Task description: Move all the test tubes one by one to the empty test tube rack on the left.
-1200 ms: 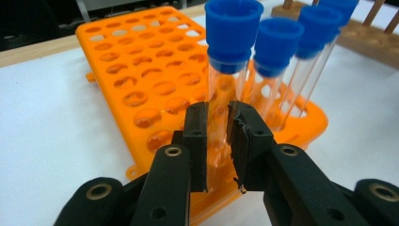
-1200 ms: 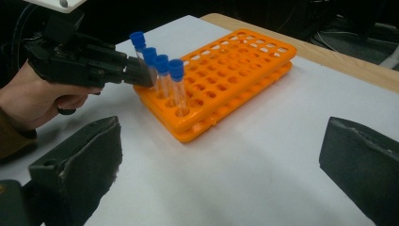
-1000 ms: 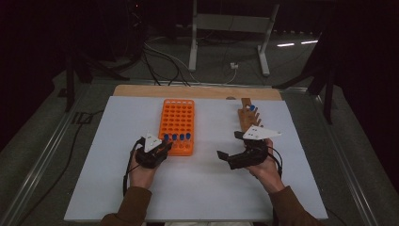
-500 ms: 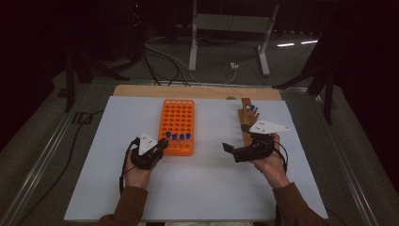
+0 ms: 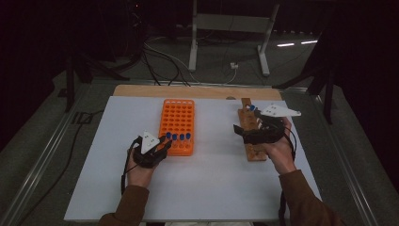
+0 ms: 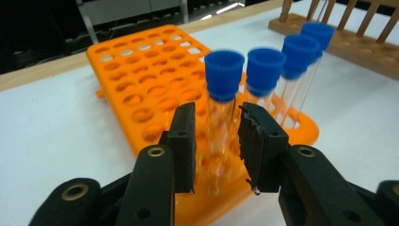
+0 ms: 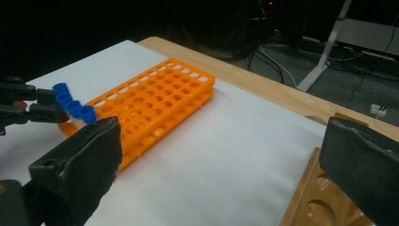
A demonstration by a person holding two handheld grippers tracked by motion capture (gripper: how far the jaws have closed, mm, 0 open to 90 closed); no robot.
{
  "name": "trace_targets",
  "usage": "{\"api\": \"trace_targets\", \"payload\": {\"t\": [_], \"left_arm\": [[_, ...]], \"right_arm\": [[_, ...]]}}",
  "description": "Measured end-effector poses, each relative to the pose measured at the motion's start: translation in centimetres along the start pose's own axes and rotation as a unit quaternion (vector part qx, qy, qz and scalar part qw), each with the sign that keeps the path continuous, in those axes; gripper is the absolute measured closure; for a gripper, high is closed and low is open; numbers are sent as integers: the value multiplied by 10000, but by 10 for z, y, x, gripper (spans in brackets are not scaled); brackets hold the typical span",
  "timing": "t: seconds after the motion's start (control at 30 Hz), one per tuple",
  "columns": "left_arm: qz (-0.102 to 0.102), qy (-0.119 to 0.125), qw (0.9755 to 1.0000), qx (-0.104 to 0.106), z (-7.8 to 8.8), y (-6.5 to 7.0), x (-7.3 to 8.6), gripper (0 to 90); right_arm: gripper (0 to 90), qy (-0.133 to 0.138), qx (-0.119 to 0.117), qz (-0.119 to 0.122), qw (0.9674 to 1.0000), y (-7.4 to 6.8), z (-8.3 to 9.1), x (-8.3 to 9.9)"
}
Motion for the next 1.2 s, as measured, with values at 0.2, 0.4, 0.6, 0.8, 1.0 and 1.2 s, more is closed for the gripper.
{"api": "trace_targets", "payload": {"t": [0.2, 0.4, 0.6, 0.8, 1.0, 1.2], "left_arm": [[-116, -144, 9998, 22, -5, 2, 4, 778], [-119, -214, 9997, 52, -2, 1, 6, 783], [-37, -247, 9997, 8, 2, 0, 9, 675], [179, -61, 9998, 9, 13, -2, 3, 496], [374, 108, 9992, 6, 23, -2, -2, 264], [522, 168, 9985, -32, 31, -5, -3, 97]], "right_arm": [[1, -3, 96, -4, 10000, 8, -4, -2], [4, -64, 276, -29, 9996, 19, -13, -2], [8, -116, 482, -28, 9988, 34, -20, -2], [8, -221, 683, -121, 9973, 51, -29, 1], [8, -380, 884, -174, 9952, 68, -38, 9], [52, -517, 1053, -259, 9928, 82, -47, 20]]}}
Point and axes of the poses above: each handheld gripper's, and its own axes: z roughly backward along the jaws, x roughly out of its underside, y roughly to its right, the point moved 6 cm from there along -z, roughly forward along the jaws, and after that the axes turned 14 degrees about y, right-handed, at the moved point
